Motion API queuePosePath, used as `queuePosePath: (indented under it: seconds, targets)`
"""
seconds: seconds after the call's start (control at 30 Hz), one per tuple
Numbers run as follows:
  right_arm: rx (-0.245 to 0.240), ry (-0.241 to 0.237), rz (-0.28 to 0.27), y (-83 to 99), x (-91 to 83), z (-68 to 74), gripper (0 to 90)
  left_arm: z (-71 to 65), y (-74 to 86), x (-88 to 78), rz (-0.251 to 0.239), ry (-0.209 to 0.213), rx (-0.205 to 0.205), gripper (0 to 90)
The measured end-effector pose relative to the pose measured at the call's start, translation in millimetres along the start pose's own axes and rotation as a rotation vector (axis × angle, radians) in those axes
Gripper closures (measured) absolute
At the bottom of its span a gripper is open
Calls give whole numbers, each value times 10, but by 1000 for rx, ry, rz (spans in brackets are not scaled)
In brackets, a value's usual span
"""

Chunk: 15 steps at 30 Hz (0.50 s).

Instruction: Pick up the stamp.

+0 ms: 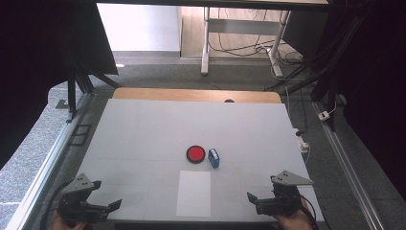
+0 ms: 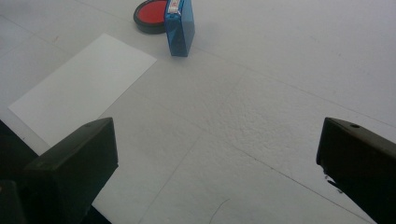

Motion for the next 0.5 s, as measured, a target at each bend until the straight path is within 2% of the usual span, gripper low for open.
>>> queuePosePath:
  seconds: [0.4, 0.5]
  targets:
    - [-35, -8, 28, 12, 25, 37, 0, -20, 10, 4, 8, 6, 20, 7]
    - [-29, -13, 10, -14, 15, 49, 0, -17, 8, 0, 7, 9, 15, 7]
Point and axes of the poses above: each handheld gripper's, and its own axes: x roughly forward along the jaws, y roughly out of its underside, z roughly to its left, the point moved 10 cm from there along x, roughly forward along the jaws, and after that the axes turned 4 degrees about -y, right-handed, at the moved point
